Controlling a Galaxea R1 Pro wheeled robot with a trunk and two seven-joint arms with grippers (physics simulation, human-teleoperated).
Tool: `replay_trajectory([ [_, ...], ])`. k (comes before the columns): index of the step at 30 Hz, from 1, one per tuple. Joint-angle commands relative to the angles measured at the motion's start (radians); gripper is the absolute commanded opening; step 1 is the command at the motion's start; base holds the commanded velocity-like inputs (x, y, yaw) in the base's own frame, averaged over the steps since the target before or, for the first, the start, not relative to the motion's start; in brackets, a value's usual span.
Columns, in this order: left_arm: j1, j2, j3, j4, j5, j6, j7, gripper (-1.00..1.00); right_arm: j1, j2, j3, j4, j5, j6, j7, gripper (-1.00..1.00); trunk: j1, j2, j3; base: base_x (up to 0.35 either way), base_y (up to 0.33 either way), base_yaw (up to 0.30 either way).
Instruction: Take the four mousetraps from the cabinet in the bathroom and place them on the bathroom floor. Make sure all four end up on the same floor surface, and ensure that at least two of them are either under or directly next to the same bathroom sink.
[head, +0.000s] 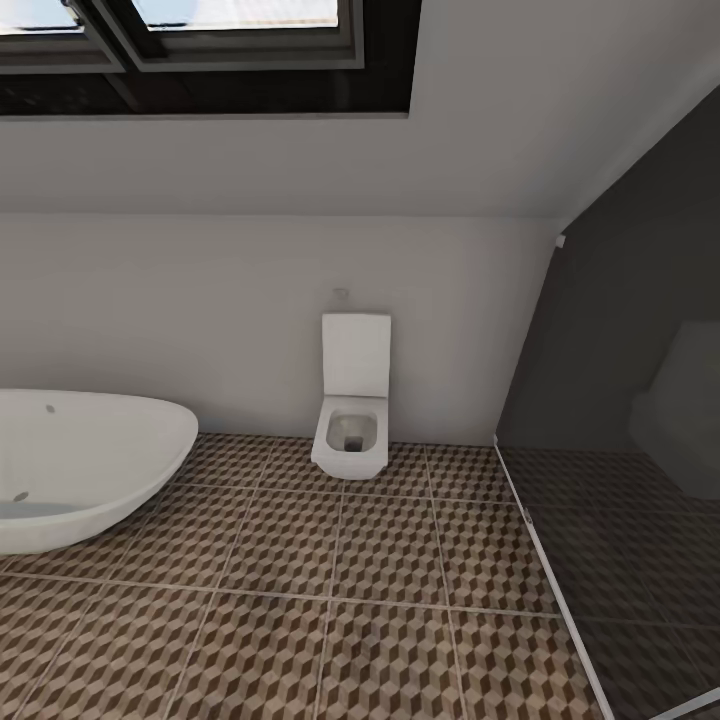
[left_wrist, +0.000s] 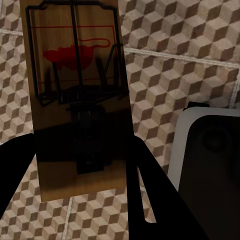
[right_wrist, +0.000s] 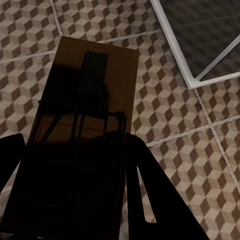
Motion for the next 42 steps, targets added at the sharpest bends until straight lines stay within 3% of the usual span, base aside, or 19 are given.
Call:
replay_trajectory([
  [1,-0.001,-0.001,-0.007,0.003,-0.002,-0.003,0.006,-1.00,-0.001,0.000,0.009,0.000,-0.002,-0.001,-0.009,-1.00,0.001,-0.002,-0.002,0.000,0.000,0.000],
  [42,-0.001,-0.001,-0.007,0.003,-0.002,-0.003,0.006,-1.00,-0.001,0.000,0.009,0.000,-0.002,-0.001,-0.009,-1.00,0.001,-0.002,-0.002,0.000,0.000,0.000],
])
